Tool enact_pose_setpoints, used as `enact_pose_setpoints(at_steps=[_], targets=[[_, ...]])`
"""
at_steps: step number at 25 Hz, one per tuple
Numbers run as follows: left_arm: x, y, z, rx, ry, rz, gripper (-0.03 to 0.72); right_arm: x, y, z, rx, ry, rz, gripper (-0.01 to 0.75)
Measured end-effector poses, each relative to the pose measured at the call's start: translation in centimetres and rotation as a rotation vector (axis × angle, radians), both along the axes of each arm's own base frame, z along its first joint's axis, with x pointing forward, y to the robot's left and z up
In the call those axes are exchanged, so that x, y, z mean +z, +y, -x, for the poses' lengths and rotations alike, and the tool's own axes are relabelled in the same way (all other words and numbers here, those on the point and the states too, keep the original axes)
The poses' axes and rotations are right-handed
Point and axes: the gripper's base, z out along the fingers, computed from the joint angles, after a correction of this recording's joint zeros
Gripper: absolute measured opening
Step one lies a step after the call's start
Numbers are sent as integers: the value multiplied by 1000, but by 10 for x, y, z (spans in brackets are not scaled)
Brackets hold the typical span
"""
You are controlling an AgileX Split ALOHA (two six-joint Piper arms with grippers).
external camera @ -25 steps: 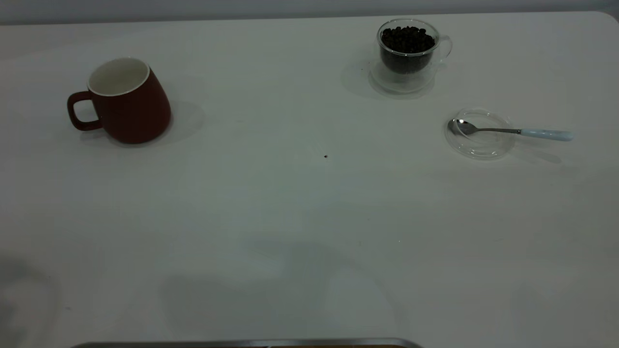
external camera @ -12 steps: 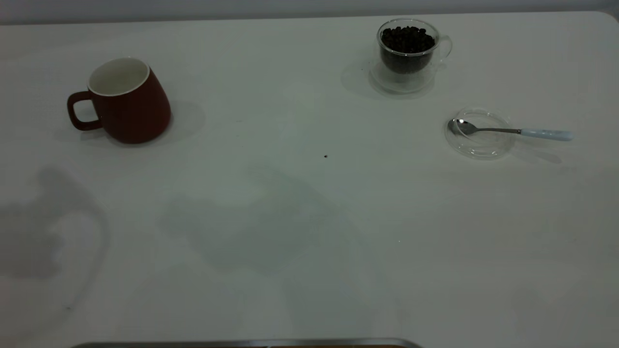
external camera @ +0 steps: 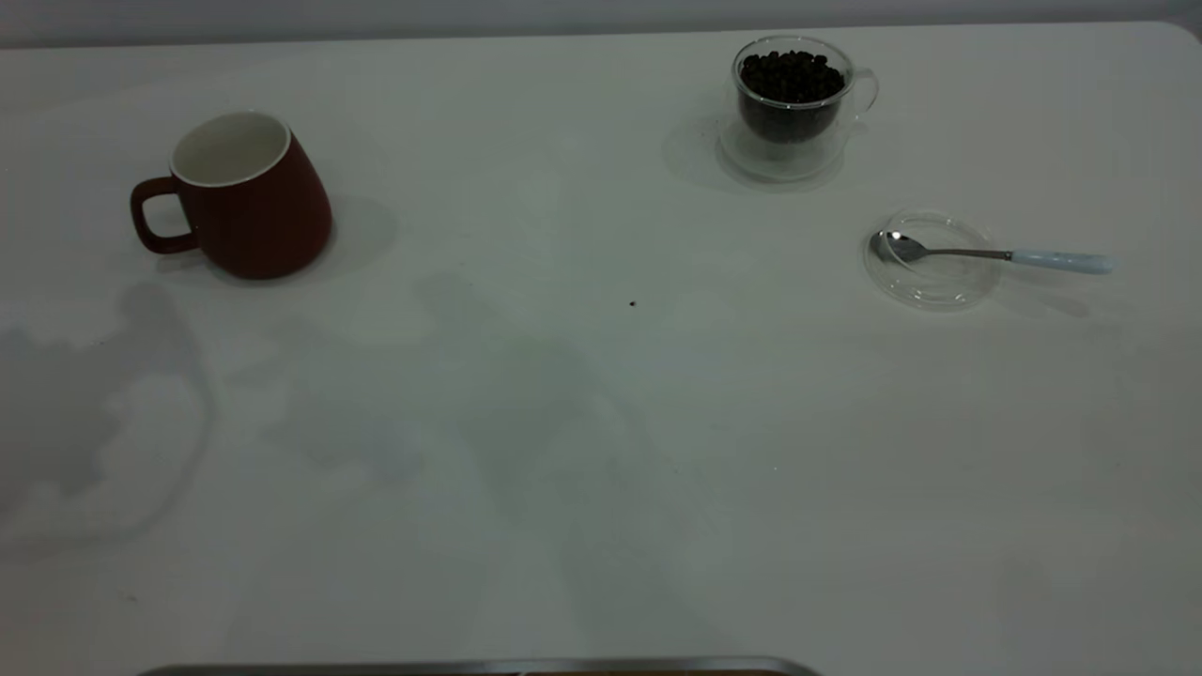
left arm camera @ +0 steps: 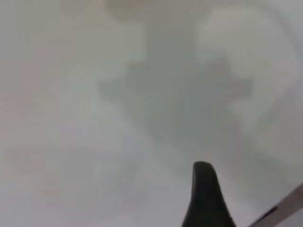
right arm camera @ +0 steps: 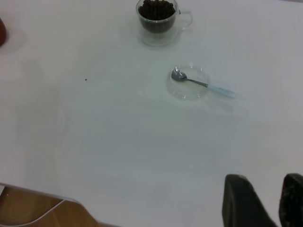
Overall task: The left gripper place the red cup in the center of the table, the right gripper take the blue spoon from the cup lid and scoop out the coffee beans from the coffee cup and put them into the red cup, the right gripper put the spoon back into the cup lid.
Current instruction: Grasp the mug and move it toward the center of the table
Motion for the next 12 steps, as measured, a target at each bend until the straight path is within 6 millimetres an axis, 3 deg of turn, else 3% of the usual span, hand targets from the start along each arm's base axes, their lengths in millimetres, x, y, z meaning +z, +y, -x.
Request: enact_pose_setpoints(at_steps=[12], targets=[[-53,4,-53,-102,-50,-29,577,0,0,0,0,0,0,239]])
